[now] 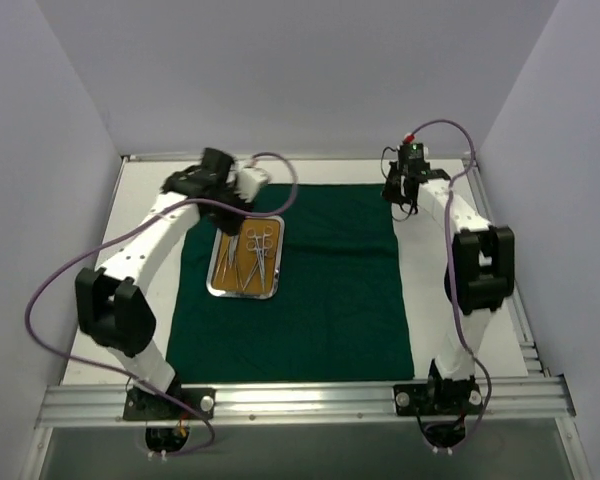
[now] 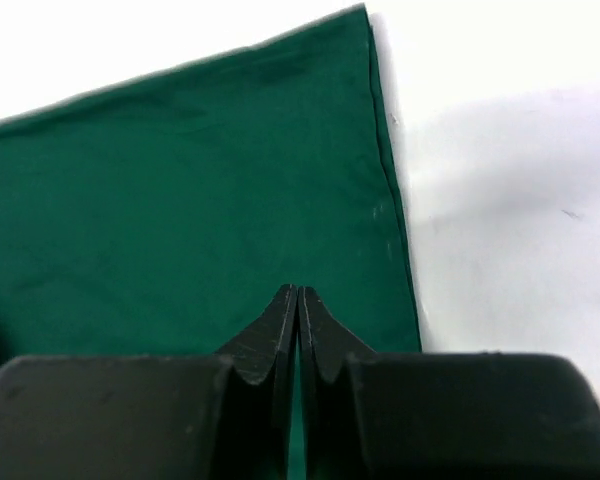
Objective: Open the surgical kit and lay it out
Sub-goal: Smooth out the surgical kit at the center of the board.
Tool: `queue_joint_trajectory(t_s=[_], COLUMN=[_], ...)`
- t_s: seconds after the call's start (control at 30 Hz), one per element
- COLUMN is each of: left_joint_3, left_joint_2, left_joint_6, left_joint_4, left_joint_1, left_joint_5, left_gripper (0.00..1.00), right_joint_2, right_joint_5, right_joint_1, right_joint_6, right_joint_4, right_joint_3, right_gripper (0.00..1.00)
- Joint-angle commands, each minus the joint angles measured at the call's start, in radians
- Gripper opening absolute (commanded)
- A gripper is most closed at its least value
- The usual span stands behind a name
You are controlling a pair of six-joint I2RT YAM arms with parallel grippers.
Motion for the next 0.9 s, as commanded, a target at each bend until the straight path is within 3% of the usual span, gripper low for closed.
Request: queue_joint_trajectory(t_s=[0.0,0.07,0.2,0.37,0.47,0.6,0.7,0.8,0.83,0.87], left_joint_3=[0.014,0.030,0.085,0.114,0.074,0.033,0.053,0.123,0.152,0.163], left_joint_2=[0.040,0.134,0.303,0.465,0.481,0.440,0.400,0.387,0.384,0.381], left_joint_6=[-0.045,-0.073,-0.087,-0.050,-0.006,0.034,0.089,0.131,0.135,0.140], left_joint_4=[-0.042,-0.013,0.048,0.071,0.076,0.086,0.080,0.024,-0.004,-0.015], left_joint_1=[-0.298,-0.439,-0.590,-0.667,-0.704,-0.716,-0.748,-0.807,-0.819,-0.830], left_joint_5=[0.004,-0.019,-0.080,-0.092,-0.091,-0.031,0.009,0.061,0.084,0.110], left_gripper=[0.40,0.43,0.55,0.64,0.65,0.70,0.76,0.80,0.84,0.94], right_joint_2=[0.211,0.286,0.445,0.605,0.727,0.740,0.662,0.596,0.579,0.565], right_joint_5=[-0.036,-0.024,0.007,0.006,-0.007,-0.091,-0.076,-0.030,-0.014,-0.013], right_joint_1=[-0.003,-0.004,-0.006,-0.014,-0.030,-0.043,-0.046,-0.072,-0.083,-0.093], right_joint_6=[-0.063,-0.065,-0.056,-0.033,-0.028,-0.055,-0.095,-0.134,-0.140,-0.146], right_joint_4=[-0.045,-0.076,-0.108,-0.212,-0.260,-0.257,-0.209,-0.211,-0.211,-0.203], right_joint_3=[0.143,0.206,0.304,0.502,0.640,0.740,0.726,0.722,0.713,0.699], right_gripper=[0.00,0.00,0.00,0.00,0.00,0.01,0.11,0.29,0.35,0.38])
